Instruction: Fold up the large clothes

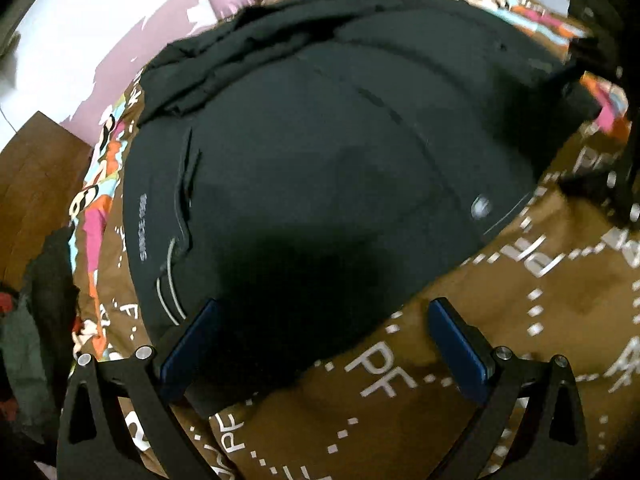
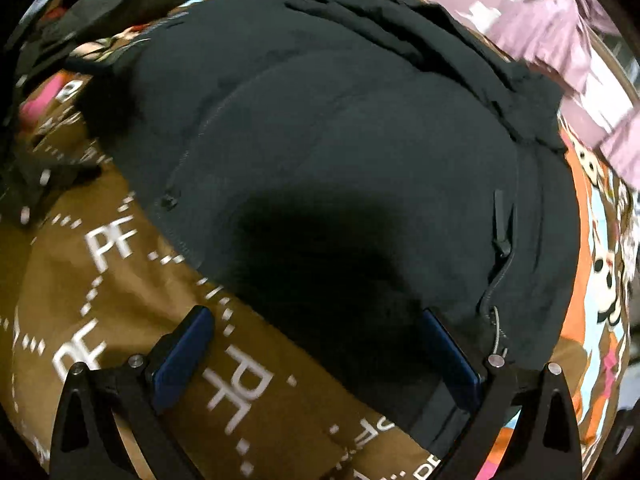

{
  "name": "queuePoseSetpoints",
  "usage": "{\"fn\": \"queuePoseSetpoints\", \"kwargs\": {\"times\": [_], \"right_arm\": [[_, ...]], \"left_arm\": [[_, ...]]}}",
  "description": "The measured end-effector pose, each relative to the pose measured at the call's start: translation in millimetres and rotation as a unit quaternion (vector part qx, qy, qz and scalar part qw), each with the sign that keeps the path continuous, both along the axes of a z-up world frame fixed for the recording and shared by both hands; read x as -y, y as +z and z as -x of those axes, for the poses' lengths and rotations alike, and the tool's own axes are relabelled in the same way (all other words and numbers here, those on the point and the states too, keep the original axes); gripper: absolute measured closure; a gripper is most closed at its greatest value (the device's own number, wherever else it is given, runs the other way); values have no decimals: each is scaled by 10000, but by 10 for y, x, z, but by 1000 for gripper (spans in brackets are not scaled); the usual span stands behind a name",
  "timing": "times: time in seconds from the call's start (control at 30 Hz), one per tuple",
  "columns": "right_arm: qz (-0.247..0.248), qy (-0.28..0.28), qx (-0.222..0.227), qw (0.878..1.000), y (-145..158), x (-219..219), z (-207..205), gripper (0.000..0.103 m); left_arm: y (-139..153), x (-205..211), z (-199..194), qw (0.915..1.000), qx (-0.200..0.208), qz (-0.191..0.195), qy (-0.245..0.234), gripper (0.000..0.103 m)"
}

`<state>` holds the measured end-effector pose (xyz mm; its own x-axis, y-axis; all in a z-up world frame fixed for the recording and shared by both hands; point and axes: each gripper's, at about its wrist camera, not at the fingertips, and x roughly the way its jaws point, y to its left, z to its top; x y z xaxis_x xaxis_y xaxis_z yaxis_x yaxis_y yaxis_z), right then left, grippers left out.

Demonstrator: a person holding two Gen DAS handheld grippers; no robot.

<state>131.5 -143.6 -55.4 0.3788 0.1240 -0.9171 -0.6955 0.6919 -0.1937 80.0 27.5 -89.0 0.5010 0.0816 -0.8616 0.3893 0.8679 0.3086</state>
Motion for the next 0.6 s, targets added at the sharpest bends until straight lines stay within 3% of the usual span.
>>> {"fn": "queuePoseSetpoints", "kwargs": {"times": [0.07,0.2,0.33,0.6], "right_arm": [[30,-203,-122,9997,-81,5,-68,0],[341,-429,-194,9983,-284,-72,-131,0],[758,-343,400,9957,-374,-199,-102,0],[352,-486,702,9957,-249,-103,-119,0]], "left_arm": [[-84,-23,-3,9998,-44,-157,60,2],[-130,-94,-18,9998,-123,-69,147,2],[-133,-144,-48,9997,-84,-44,238,2],[-81,-53,-32,9996,161,-53,218,2]]}}
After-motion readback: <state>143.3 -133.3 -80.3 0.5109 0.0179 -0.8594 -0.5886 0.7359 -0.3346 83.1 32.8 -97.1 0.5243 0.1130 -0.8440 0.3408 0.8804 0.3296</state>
